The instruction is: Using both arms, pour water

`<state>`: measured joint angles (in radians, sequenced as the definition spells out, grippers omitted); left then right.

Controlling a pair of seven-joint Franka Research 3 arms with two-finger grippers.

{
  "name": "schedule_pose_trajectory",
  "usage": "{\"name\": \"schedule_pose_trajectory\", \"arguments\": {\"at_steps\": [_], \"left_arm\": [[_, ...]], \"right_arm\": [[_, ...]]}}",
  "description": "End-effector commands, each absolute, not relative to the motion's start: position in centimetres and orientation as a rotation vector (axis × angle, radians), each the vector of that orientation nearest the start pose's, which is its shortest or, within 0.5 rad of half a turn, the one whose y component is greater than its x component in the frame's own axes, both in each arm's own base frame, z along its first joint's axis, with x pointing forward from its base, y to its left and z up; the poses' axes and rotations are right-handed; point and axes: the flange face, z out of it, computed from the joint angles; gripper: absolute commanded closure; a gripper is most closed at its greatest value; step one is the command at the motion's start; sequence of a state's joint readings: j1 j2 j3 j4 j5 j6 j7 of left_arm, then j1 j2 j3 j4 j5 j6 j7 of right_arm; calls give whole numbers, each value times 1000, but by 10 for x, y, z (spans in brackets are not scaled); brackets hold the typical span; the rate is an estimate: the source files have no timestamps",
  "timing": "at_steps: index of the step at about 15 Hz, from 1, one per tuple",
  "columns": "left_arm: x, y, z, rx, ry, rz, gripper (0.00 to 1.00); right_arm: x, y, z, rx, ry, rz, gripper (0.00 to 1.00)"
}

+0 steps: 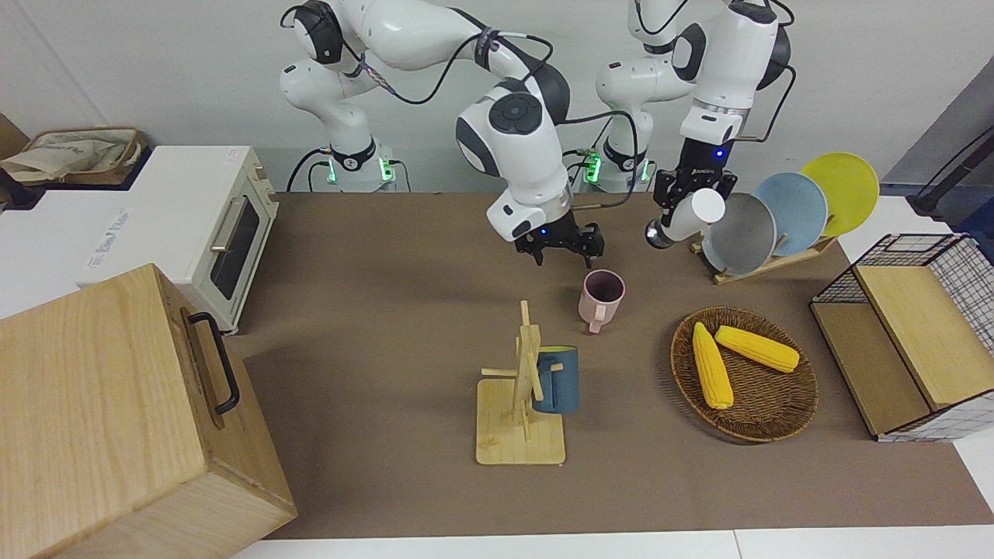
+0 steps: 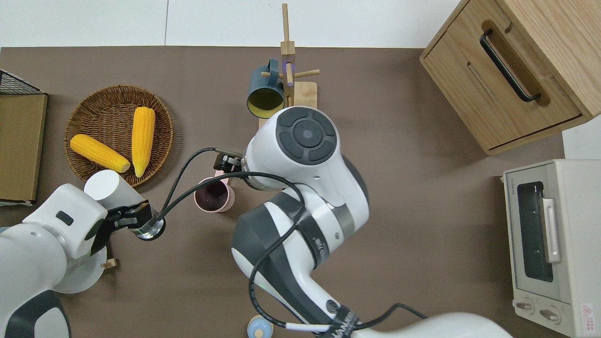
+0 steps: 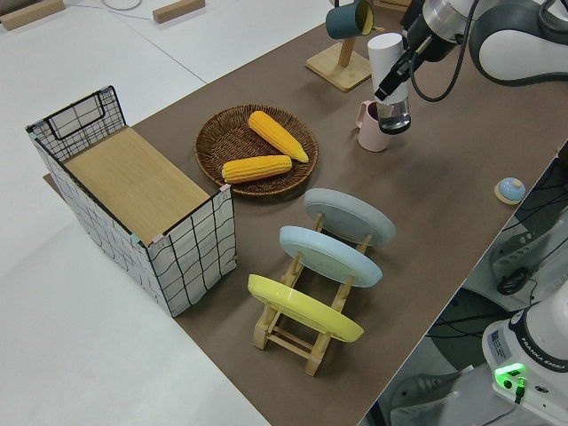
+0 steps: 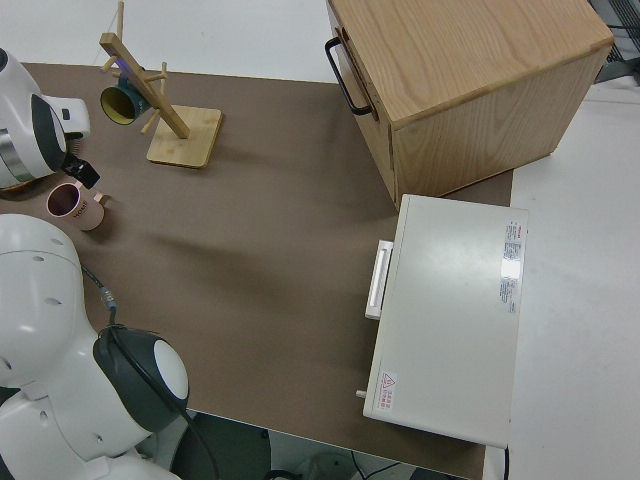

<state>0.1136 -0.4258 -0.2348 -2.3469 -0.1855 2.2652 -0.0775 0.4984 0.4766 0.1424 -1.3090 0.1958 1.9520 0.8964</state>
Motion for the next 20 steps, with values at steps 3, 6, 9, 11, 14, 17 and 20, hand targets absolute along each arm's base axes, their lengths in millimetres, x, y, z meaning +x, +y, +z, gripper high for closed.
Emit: {"name": "schedule_pose_trajectory", "arguments": {"at_steps": [3, 6, 9, 11, 14, 17, 20], "left_arm": [[443, -105, 512, -3231, 17, -494, 1000], [445, -121, 494, -3244, 85, -425, 1000], [445, -138, 479, -3253, 141, -371, 1000], [445, -144, 475, -3255, 168, -353, 1000], [443, -155, 461, -3259, 195, -297, 1000], [446, -156, 442, -3263, 195, -212, 1000], [448, -157, 435, -3266, 187, -136, 1000]], "right_arm": [[583, 304, 557, -2996, 343, 38, 5], [591, 240, 564, -3088, 244, 25, 5], [596, 178, 570, -3135, 103, 1, 5], [597, 147, 577, -3164, 8, -20, 5], [594, 103, 588, -3174, -48, 12, 5], [585, 62, 600, -3180, -43, 47, 5], [582, 32, 606, -3179, -62, 70, 5]]}}
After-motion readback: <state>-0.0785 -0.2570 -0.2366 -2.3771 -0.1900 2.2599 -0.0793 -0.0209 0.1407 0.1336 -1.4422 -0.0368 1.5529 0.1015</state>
